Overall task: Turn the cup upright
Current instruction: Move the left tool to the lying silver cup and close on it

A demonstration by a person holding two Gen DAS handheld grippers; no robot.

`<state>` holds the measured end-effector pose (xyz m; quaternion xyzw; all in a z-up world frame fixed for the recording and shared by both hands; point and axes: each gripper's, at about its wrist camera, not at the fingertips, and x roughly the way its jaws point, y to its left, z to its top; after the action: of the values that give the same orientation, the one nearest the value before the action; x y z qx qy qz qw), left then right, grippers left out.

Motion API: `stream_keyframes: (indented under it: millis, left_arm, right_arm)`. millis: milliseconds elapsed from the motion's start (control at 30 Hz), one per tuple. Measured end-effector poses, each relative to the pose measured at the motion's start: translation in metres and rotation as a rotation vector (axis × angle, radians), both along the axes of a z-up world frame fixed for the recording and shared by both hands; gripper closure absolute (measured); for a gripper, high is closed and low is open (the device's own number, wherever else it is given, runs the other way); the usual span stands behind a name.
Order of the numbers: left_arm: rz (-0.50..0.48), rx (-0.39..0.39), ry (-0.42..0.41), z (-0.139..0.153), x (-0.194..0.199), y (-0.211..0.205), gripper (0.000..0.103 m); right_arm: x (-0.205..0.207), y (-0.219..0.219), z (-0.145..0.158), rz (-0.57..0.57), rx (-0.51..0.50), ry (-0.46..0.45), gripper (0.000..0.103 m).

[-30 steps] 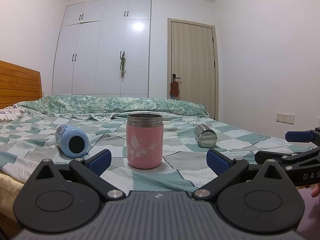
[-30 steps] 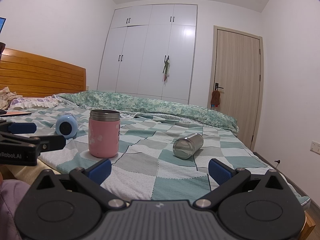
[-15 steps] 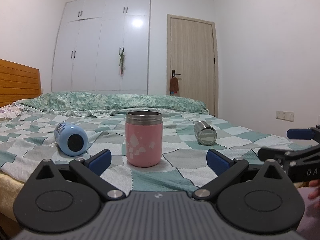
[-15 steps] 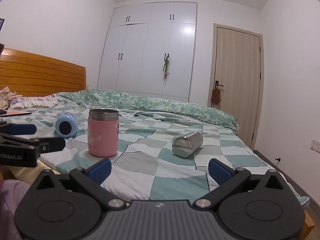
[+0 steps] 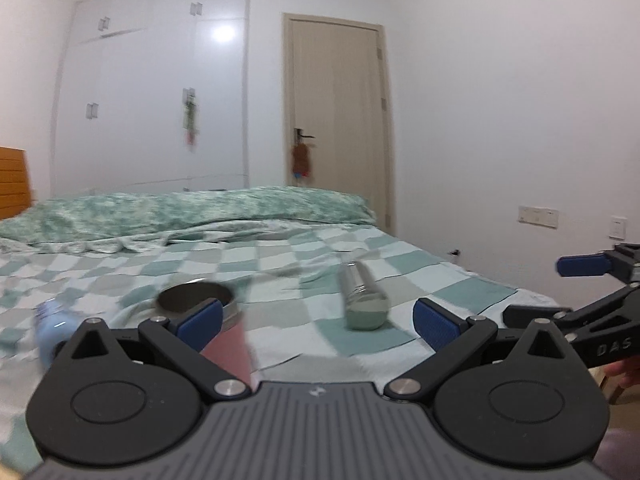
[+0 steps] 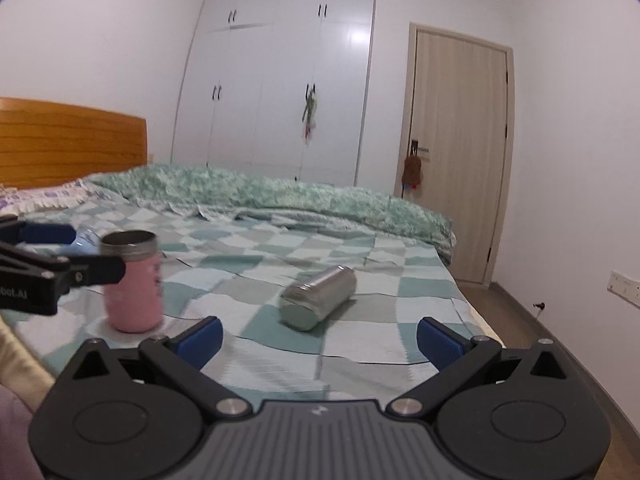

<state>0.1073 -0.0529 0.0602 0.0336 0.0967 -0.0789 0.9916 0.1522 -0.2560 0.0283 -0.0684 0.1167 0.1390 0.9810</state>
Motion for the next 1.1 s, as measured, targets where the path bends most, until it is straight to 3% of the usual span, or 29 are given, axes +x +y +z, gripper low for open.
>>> stream_keyframes:
  millis: [233,500,667,900,1100]
  left_arm:
    - [-0.040,0.051,0.108,0.016,0.077,-0.033,0.000]
    - [-0.032,0.056,0.232,0.025,0.160,-0.057,0.000]
    - [-0.028,0.081,0.277,0.019,0.209,-0.070,0.000]
    - [-0.018,0.070,0.403,0.004,0.276,-0.079,0.000]
    - [-0.039,0.103,0.487,-0.015,0.311,-0.082,0.000]
  right_arm:
    - [0.072,-0.029,0.013,-0.016,-0.021,0.102,0.000]
    - [0.151,-0.047,0.020,-0.004,-0.077,0.188,0.000]
    - [0.199,-0.055,0.018,-0.005,-0.086,0.229,0.000]
    - [0.266,-0.061,0.005,-0.024,-0.115,0.294,0.000]
    - [0.301,-0.061,-0.004,-0.020,-0.111,0.337,0.000]
